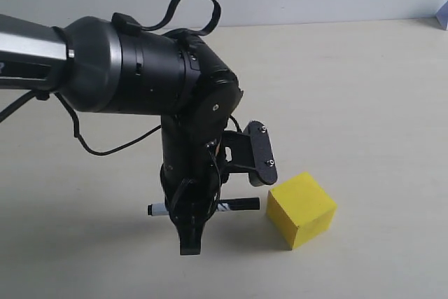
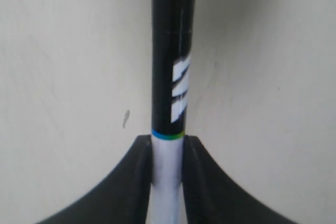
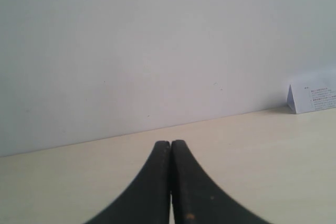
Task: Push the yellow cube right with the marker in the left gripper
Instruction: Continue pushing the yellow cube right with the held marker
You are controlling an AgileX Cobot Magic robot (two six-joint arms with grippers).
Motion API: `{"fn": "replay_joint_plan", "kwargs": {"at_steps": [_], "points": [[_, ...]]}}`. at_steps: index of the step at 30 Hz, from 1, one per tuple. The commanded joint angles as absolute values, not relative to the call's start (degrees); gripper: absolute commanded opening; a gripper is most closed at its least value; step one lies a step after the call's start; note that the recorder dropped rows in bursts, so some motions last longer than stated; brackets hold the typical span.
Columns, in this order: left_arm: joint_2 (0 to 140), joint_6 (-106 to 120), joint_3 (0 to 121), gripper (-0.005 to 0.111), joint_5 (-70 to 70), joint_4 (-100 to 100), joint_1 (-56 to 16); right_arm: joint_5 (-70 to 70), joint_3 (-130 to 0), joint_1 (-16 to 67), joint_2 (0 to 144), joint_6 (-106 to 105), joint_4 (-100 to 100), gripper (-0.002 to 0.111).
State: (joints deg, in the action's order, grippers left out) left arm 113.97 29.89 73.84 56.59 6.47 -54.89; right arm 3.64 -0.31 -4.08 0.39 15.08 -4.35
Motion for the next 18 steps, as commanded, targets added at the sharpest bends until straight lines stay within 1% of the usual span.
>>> {"fn": "replay_joint_plan", "kwargs": {"at_steps": [1,4,7,9,16,18], "points": [[114.5,29.4,73.5,0.000,51.4,6.5,-55.5,3.4,0.0,-4.0,0.0,15.1,-4.6,0.000],[114.5,29.4,74.6,0.000,47.7,6.5,-56.7,3.4,0.0,-4.0,0.0,15.1,-4.6,0.000],[114.5,29.4,76.4,0.000,47.3,6.5,-57.2,3.3,0.0,-4.0,0.0,15.1,-4.6,0.000],[114.5,29.6,77.3,0.000,49.4,7.2,-57.1,3.3,0.0,-4.0,0.0,15.1,-4.6,0.000],[114.5,29.7,77.6,0.000,59.6,10.3,-53.2,3.3,0.0,-4.0,0.0,15.1,-4.6,0.000],[114.5,29.7,77.6,0.000,60.1,10.3,-52.8,3.3,0.0,-4.0,0.0,15.1,-4.6,0.000]]}}
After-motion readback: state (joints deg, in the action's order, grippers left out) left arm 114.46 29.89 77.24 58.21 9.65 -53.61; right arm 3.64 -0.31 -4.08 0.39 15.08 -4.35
